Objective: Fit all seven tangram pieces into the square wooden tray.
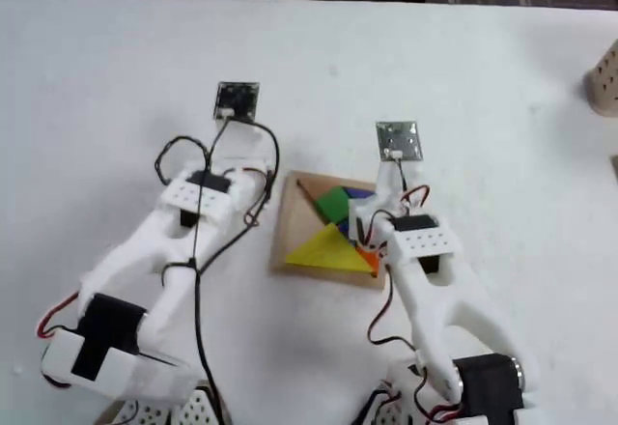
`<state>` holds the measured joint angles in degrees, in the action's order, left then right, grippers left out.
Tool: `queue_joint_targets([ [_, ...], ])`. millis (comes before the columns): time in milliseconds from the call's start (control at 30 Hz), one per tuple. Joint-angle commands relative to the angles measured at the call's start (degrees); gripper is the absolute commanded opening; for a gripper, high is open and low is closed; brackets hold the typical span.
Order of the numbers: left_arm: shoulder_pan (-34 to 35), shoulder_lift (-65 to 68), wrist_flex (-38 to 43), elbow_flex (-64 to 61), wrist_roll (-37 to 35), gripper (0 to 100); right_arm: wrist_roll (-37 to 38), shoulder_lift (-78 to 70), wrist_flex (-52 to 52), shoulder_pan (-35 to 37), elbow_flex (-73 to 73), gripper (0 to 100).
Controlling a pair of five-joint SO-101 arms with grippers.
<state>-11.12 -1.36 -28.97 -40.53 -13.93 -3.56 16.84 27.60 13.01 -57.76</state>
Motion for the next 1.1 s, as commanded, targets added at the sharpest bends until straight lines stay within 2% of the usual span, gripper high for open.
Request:
queue_joint_targets([
  [0,-0.4,-2.8,1.1,0.2,0.6,2,0.3,1.0,0.8,-0.9,4.0,1.7],
  [200,-0.5,-2.8,1.5,-0.2,0.6,2,-0.3,4.7,10.1,1.6,7.4,1.7],
  [367,-0.5,-2.8,1.5,-0.3,0.6,2,0.1,5.0,7.7,6.0,4.5,1.7],
  [733,-0.5,-2.8,1.5,-0.3,0.6,2,1.8,-0.2,2.0,8.7,2.7,1.8],
  [933,-0.5,-2.8,1.5,-0.3,0.6,2,1.4,-3.9,8.2,8.2,7.3,1.8],
  [1067,-0.5,-2.8,1.5,-0.3,0.6,2,1.4,-4.0,8.2,6.6,7.4,1.8],
])
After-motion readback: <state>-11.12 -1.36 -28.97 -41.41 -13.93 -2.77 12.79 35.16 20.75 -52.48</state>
